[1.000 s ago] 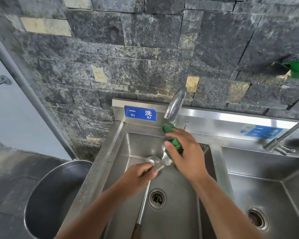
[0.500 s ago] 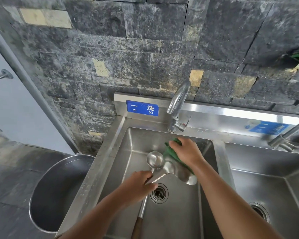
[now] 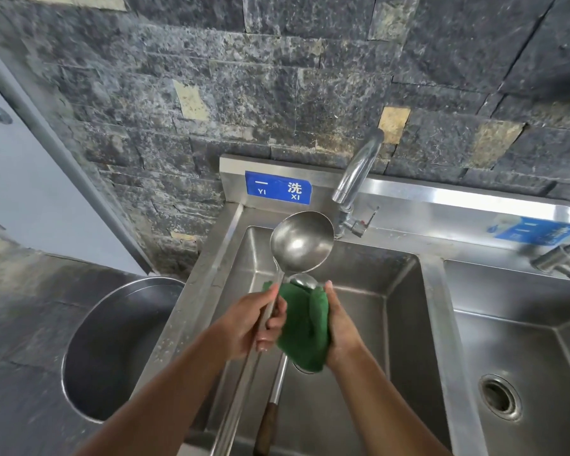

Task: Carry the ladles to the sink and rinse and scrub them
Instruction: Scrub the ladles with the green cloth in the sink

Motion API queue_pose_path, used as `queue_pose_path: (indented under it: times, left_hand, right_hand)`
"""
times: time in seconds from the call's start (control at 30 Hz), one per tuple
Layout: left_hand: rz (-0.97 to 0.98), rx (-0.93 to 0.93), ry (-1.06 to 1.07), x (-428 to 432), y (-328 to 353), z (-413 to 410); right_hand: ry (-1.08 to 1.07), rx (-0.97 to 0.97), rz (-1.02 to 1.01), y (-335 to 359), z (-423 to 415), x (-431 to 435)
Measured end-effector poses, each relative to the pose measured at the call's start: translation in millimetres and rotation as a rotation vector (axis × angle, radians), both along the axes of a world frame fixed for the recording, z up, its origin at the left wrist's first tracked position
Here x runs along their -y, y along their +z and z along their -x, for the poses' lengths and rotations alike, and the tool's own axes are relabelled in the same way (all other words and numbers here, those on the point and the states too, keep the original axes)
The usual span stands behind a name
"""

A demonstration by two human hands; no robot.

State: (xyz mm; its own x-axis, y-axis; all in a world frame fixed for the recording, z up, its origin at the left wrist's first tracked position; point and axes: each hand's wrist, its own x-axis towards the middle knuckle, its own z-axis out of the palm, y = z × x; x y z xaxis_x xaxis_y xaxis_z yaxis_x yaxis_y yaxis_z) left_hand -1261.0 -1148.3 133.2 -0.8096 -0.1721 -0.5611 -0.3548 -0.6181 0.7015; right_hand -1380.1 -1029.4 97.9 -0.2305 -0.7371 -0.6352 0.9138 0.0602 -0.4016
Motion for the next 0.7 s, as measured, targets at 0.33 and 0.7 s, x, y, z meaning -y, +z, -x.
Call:
queue_pose_path:
  times: [0.33, 0.7]
  left_hand:
    - [-0.386, 0.029, 0.052, -4, -52, -22]
    - [-0.06, 0.181, 0.069, 0, -84, -99]
  right_hand:
    - [0.024, -0.208, -0.189, -39, -30, 46]
    - [-0.026, -0.2, -0.338, -82, 3, 108]
